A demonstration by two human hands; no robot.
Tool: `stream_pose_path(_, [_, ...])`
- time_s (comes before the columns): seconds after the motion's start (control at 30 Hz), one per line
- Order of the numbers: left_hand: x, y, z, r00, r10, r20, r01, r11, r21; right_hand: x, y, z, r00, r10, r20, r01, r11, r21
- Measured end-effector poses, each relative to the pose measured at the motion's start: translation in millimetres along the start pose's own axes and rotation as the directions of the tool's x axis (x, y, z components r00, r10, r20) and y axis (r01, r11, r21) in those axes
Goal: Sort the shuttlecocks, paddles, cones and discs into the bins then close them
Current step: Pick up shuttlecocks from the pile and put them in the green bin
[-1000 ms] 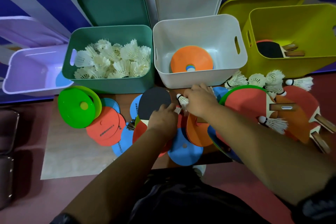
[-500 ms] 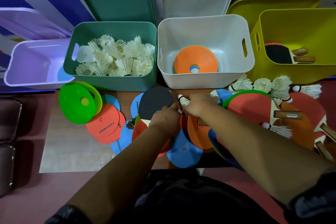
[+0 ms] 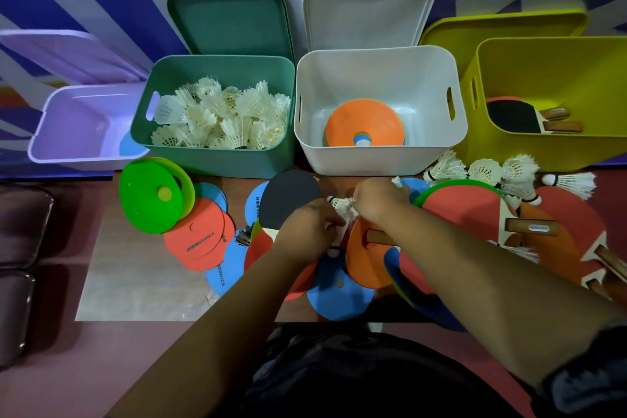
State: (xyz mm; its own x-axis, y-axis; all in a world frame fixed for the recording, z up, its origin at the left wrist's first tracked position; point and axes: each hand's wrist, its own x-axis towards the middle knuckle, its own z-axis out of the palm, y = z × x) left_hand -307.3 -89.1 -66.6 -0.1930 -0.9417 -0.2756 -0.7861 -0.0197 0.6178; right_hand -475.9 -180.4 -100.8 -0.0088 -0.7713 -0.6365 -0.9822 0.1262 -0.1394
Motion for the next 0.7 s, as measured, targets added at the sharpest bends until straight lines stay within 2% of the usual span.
stream_pose_path(0.13, [-13.3, 3.5, -8.5, 0.989, 0.010, -0.149, -0.026, 0.994, -0.108, 5.4, 1.2, 4.2, 0.999, 0.012, 0.030, -0.013, 1.000, 0.020])
stream_pose_path(0.33, [-38.5, 4.1, -23.7, 0.922, -0.134, -0.363, 0.007, 0.944, -0.331, 7.6, -8.2, 11.5, 0.999, 0.043, -0.005, -0.043, 0.999, 0.023])
stream_pose_path(0.57, [-64.1, -10.1, -29.0, 0.897, -0.233, -0.376, 0.103, 0.936, -0.335, 9.8, -10.7, 18.9, 0.994, 0.078, -0.077, -0.072, 0.994, 0.083])
stream_pose_path(0.7, [-73.0, -15.7, -28.9, 0.885, -0.281, -0.371, 0.139, 0.920, -0.366, 5.8, -7.6, 19.8, 0.995, 0.034, -0.091, -0.019, 0.987, 0.160])
